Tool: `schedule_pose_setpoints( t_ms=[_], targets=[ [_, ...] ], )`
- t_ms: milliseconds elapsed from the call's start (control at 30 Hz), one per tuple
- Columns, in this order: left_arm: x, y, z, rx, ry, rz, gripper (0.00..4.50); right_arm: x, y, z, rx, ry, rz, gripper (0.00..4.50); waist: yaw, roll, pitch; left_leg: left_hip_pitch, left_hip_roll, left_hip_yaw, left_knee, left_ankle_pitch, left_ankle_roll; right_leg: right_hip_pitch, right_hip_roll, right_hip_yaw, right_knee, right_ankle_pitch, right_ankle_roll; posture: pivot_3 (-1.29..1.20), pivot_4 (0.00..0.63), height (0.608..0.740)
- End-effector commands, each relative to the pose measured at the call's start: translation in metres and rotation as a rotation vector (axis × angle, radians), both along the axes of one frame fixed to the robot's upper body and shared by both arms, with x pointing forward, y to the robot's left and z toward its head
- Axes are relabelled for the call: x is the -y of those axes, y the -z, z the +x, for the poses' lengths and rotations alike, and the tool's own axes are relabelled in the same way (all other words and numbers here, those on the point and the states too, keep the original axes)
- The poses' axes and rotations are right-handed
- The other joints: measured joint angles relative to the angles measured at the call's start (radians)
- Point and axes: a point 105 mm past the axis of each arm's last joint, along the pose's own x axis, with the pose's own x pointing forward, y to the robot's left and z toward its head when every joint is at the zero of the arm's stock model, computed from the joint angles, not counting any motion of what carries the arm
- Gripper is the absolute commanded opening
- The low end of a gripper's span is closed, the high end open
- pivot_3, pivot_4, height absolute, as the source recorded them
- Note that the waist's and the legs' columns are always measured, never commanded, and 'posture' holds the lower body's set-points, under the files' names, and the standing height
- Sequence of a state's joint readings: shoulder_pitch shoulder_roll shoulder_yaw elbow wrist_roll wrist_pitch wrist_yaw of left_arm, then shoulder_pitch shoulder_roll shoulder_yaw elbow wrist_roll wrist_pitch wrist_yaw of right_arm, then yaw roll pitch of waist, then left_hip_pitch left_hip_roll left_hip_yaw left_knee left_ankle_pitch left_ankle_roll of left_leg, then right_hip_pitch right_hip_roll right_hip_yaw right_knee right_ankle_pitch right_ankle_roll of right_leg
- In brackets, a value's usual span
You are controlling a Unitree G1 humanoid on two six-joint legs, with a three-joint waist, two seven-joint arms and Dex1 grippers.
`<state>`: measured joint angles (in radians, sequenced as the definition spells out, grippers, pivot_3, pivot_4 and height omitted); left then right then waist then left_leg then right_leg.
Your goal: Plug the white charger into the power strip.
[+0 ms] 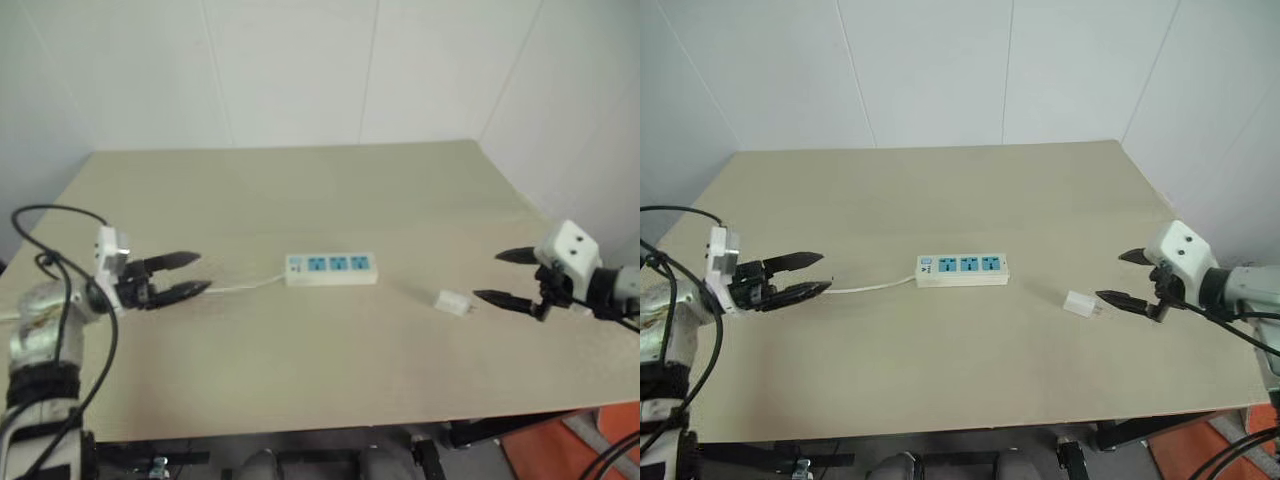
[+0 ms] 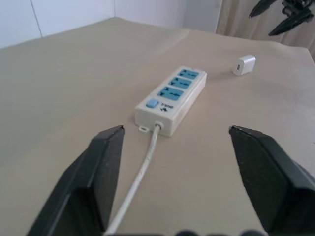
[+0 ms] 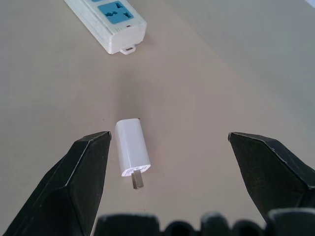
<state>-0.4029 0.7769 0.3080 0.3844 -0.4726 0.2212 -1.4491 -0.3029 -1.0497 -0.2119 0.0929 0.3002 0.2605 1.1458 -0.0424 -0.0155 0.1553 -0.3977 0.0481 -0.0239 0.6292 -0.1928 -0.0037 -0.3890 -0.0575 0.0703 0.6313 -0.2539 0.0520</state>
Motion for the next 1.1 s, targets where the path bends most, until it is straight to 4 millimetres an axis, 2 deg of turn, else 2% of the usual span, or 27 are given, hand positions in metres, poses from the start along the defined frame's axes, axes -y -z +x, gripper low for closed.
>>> schedule_pose_setpoints(
  t_ms=[33,200,433,700,800,900,967,1100],
  targets=[
    [-0.003,-0.007,-0.007,0.019,-0.014,0.023,4.49,0.008,-0.015,-0.003,0.047,-0.027,-0.013,4.50,0.001,0.000,0.000,0.000,0.000,0.000,0.000,0.000,0.000,0.000,0.000,0.000,0.000,0.000,0.000,0.00,0.150,0.740],
    [0.000,-0.005,-0.008,0.001,-0.012,0.055,4.49,0.019,-0.010,-0.005,0.022,-0.015,-0.028,4.50,0.007,0.000,0.000,-0.001,0.000,0.000,0.000,0.000,0.000,0.000,0.000,0.000,-0.001,0.001,-0.002,0.00,0.150,0.740],
    [-0.006,0.000,0.004,0.028,-0.054,0.137,4.49,0.030,-0.016,-0.010,0.067,0.040,-0.019,4.50,0.009,0.000,0.000,-0.001,0.000,0.001,-0.001,0.000,0.000,0.000,0.000,0.000,-0.002,0.002,-0.004,0.00,0.150,0.740],
    [-0.004,0.002,0.006,0.025,-0.023,0.145,4.49,0.027,-0.013,-0.021,0.068,0.042,-0.015,4.50,0.007,0.000,0.000,-0.001,0.000,0.001,-0.001,0.000,0.000,0.000,0.000,0.001,-0.001,0.002,-0.003,0.00,0.150,0.740],
    [-0.005,0.003,0.011,0.082,-0.062,0.154,4.49,0.025,-0.013,-0.022,0.071,0.039,-0.018,4.50,0.006,0.000,0.000,-0.001,0.000,0.001,-0.001,0.000,0.000,0.000,0.000,0.001,-0.001,0.002,-0.003,0.00,0.150,0.740],
    [0.001,0.012,0.026,0.138,-0.159,0.164,4.49,0.020,-0.013,-0.019,0.096,0.044,-0.010,4.50,0.007,0.000,0.000,0.000,0.000,0.001,0.000,0.000,0.000,0.000,-0.001,0.001,-0.001,0.002,-0.003,0.00,0.150,0.740],
    [0.008,0.019,0.034,0.174,-0.155,0.179,4.49,0.011,-0.014,-0.015,0.119,0.038,-0.007,4.50,0.009,0.000,0.000,0.000,-0.001,0.001,0.000,0.000,0.000,0.001,-0.001,0.001,-0.001,0.002,-0.003,0.00,0.150,0.740],
    [0.027,0.023,0.053,0.166,-0.077,0.092,4.49,-0.023,-0.019,-0.010,0.183,-0.038,0.030,4.50,0.023,0.000,0.000,-0.001,-0.001,0.001,0.002,0.000,0.000,0.000,0.000,0.001,-0.001,0.002,-0.002,0.00,0.150,0.740]
  ],
)
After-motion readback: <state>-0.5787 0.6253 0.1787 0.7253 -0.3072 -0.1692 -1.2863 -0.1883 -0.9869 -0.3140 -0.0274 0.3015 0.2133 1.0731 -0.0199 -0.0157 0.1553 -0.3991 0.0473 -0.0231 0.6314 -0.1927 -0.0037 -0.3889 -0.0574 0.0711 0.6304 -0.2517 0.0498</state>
